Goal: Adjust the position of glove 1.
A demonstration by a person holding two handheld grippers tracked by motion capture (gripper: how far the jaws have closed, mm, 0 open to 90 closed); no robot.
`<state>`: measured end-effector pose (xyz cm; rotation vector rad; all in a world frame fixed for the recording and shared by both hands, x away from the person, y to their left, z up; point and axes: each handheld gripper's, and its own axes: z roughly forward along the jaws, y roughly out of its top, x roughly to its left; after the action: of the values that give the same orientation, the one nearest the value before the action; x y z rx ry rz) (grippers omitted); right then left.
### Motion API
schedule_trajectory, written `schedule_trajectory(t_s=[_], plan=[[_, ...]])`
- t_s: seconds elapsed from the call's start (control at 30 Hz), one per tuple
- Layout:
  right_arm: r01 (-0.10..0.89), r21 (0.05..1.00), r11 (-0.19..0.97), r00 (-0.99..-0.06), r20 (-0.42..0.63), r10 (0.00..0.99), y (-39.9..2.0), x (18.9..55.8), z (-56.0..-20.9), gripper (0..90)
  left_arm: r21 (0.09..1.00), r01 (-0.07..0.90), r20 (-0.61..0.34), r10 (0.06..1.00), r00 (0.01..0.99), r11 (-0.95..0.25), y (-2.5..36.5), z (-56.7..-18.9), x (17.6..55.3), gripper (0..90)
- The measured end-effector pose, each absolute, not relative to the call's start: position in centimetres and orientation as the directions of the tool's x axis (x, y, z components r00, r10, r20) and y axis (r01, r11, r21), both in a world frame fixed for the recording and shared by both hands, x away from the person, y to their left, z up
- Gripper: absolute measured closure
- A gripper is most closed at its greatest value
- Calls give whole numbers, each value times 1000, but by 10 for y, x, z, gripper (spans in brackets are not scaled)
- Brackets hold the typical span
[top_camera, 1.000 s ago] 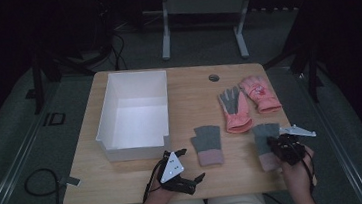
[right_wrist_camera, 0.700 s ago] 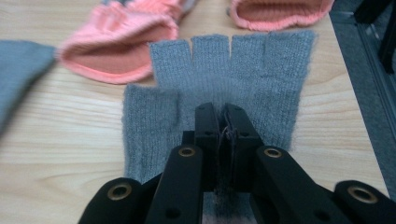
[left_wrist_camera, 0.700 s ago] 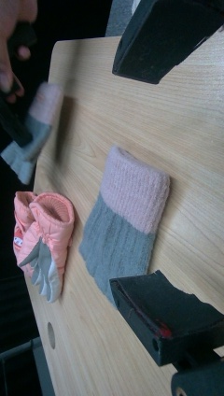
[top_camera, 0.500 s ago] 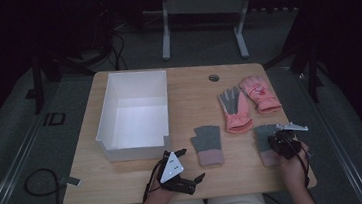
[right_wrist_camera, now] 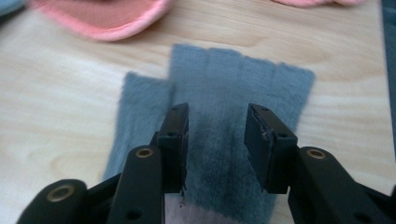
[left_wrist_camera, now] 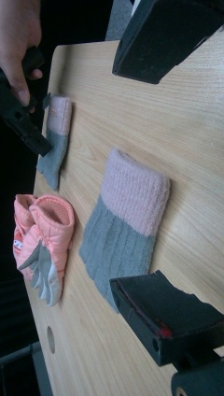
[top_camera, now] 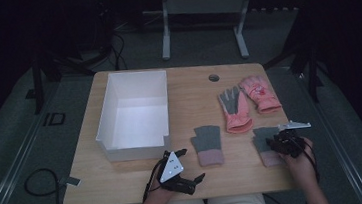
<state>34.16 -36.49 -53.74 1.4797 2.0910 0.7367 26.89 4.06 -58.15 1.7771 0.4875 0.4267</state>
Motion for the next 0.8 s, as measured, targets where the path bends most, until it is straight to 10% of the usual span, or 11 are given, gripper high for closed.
schedule_trajectory(t_s=[0.4, 0.8], plan=[[686, 643, 340, -386, -74, 919, -374, 348, -545, 608, 966, 97, 45, 528, 848, -238, 40, -581, 269, 14], [727, 633, 266, -301, -55, 952, -360, 347, -532, 850, 968, 98, 39, 523, 852, -233, 41, -581, 269, 14]])
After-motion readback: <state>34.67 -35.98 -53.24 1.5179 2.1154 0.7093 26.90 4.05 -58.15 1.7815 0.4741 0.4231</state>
